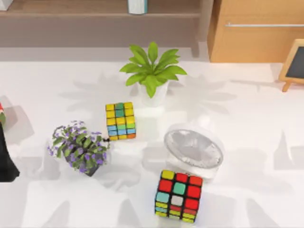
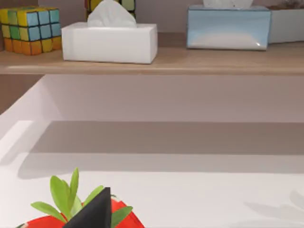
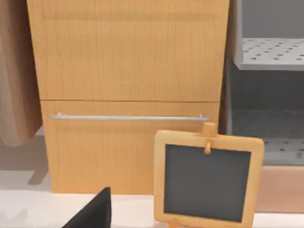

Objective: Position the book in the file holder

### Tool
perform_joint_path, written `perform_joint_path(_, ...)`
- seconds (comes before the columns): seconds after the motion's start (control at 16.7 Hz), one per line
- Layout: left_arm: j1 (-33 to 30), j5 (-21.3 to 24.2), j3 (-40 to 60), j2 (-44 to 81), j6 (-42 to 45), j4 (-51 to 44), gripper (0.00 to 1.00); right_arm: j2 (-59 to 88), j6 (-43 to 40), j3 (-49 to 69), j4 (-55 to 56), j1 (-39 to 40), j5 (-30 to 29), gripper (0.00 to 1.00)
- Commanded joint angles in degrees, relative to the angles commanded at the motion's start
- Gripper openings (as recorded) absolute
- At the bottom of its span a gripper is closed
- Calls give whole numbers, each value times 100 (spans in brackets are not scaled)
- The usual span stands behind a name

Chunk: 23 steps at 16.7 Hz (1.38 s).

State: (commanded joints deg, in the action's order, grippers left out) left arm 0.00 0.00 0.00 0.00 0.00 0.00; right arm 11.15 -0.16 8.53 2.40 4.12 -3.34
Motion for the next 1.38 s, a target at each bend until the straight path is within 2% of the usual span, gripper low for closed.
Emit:
perform_joint_path(0.36,0,0,0,0,0,0,100,2638,-33,2053,576,971,-820,100)
perform_joint_path(0.96,0,0,0,0,0,0,100,8242,-59,6482,1839,2928,-2651,100)
perform_joint_path(1.38,0,0,0,0,0,0,100,11465,-47,8987,2571,3719,-3736,100)
